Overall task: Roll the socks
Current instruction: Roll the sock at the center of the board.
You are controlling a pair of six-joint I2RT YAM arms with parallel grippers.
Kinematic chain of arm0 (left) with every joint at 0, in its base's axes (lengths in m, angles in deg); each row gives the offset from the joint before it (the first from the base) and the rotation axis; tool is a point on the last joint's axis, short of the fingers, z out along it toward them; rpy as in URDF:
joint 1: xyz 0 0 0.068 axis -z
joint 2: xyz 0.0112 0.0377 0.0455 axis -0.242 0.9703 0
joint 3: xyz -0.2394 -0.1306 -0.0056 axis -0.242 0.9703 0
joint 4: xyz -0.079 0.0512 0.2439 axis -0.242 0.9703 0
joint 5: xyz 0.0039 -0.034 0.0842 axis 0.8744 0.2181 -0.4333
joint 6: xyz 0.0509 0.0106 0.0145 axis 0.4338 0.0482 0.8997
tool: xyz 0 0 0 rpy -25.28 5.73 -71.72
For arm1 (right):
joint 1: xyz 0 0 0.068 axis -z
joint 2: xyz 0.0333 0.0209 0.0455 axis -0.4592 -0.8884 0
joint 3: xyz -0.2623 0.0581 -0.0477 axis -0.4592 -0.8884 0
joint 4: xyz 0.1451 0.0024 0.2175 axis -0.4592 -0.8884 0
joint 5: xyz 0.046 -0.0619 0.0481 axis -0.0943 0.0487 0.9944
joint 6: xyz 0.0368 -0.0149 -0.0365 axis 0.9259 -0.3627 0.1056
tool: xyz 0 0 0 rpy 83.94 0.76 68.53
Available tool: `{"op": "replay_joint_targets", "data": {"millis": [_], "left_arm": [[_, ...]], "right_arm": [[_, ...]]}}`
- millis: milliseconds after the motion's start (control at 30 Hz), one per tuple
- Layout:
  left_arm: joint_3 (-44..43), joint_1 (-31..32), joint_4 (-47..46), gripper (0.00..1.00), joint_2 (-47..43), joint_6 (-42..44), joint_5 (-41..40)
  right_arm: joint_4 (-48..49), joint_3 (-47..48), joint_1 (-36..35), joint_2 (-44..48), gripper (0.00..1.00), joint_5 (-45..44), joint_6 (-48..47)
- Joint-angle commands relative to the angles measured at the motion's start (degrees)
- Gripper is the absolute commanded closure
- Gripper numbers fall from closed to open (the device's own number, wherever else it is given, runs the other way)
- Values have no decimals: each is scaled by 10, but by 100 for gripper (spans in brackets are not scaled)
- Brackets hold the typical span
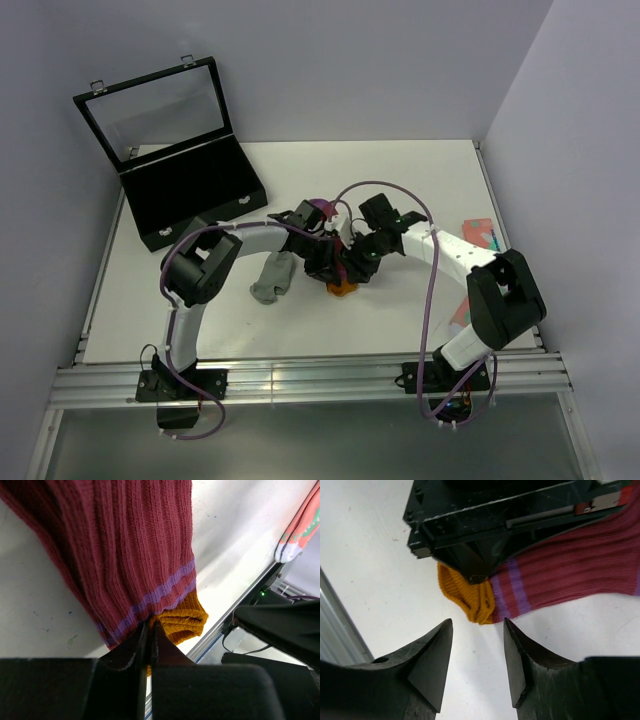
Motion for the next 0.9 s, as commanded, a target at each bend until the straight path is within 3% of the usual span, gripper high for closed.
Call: {"op": "replay_joint_targets", "data": {"millis": [0, 633, 867], "left_arm": [[11, 1, 35, 100, 35, 14, -46], [8, -1, 35, 100, 42, 16, -47], [10, -1, 33, 100, 41, 13, -47]], "right_arm": [[39, -6, -11, -2, 47, -33, 18], [42, -27, -42, -28, 44, -50, 13], [47, -26, -44, -45, 53, -58, 18]]}}
